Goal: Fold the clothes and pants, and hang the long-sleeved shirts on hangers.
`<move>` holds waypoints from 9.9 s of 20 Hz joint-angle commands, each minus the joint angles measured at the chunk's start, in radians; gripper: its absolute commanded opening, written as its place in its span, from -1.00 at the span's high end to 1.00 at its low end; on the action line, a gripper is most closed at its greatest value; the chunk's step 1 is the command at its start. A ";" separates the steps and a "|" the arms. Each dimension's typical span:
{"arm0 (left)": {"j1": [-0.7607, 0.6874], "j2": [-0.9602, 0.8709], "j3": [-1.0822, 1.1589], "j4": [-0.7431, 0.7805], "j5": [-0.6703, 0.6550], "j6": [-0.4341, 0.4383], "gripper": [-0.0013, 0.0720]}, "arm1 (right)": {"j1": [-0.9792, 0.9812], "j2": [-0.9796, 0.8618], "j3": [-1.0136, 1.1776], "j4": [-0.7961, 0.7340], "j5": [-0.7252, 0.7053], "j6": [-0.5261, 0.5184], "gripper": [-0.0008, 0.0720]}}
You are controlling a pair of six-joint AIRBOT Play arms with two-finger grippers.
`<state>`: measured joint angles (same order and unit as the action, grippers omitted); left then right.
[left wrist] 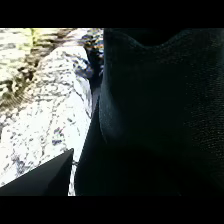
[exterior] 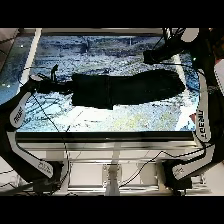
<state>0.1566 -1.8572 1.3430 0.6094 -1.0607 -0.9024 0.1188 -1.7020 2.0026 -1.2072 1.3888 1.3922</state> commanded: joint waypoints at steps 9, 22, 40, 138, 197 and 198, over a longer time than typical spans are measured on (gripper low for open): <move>0.177 0.039 0.001 -0.094 -0.148 0.117 -0.97 | 0.000 0.000 0.000 0.003 -0.002 0.001 0.88; -0.030 -0.061 0.002 -0.098 -0.039 0.145 -0.47 | 0.000 0.000 0.000 0.023 -0.002 0.001 0.88; -0.134 0.351 0.171 0.033 -0.027 -0.405 0.88 | 0.072 -0.153 -0.001 0.036 -0.104 0.062 0.88; -0.658 -0.063 0.629 -0.057 0.307 -0.380 -0.93 | -0.256 -0.545 -0.085 0.636 0.060 0.001 0.14; -0.209 0.381 0.629 0.972 -0.339 -0.343 0.88 | -0.394 0.325 -0.034 0.112 0.326 0.202 0.88; -0.209 0.381 0.629 0.972 -0.339 -0.343 0.88 | -0.303 0.343 -0.034 0.059 0.344 0.183 0.88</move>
<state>-0.0536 -1.4761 1.9720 1.5818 -1.4002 -1.2461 -0.4374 -1.3994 1.9274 -1.0542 1.7130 1.6020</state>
